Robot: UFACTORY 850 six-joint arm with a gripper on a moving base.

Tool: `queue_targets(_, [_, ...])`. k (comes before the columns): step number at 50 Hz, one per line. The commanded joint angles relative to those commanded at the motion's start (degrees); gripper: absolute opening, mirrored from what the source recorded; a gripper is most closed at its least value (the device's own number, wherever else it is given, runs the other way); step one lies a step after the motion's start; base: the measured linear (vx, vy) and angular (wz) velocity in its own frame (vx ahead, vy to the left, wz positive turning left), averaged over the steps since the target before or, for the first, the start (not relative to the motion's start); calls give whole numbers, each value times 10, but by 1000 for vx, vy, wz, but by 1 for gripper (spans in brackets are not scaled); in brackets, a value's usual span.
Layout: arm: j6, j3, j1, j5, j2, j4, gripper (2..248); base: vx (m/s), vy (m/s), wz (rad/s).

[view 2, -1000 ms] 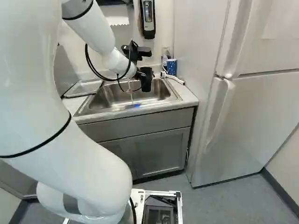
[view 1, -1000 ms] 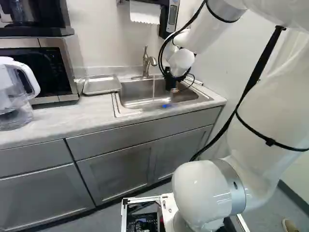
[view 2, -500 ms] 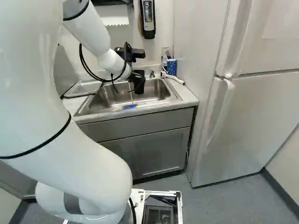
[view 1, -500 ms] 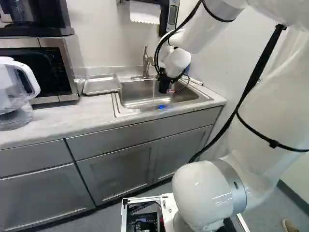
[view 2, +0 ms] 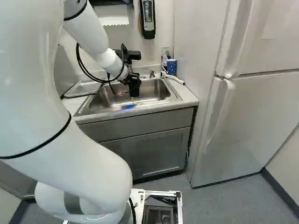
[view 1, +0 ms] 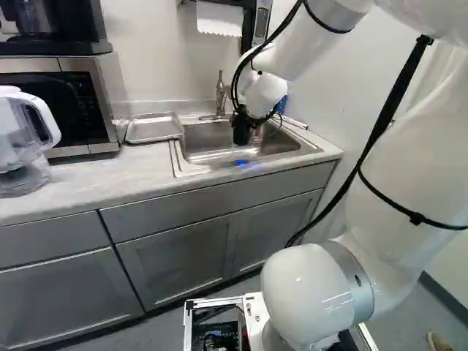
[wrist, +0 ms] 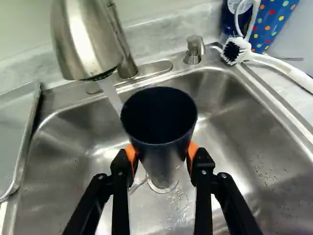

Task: Rinse the cup and place it in the tray

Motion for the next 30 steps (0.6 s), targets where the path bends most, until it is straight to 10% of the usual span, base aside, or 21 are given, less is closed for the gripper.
queue_targets(30, [0,-10,6,-13,-10,-58,119,0,0,0])
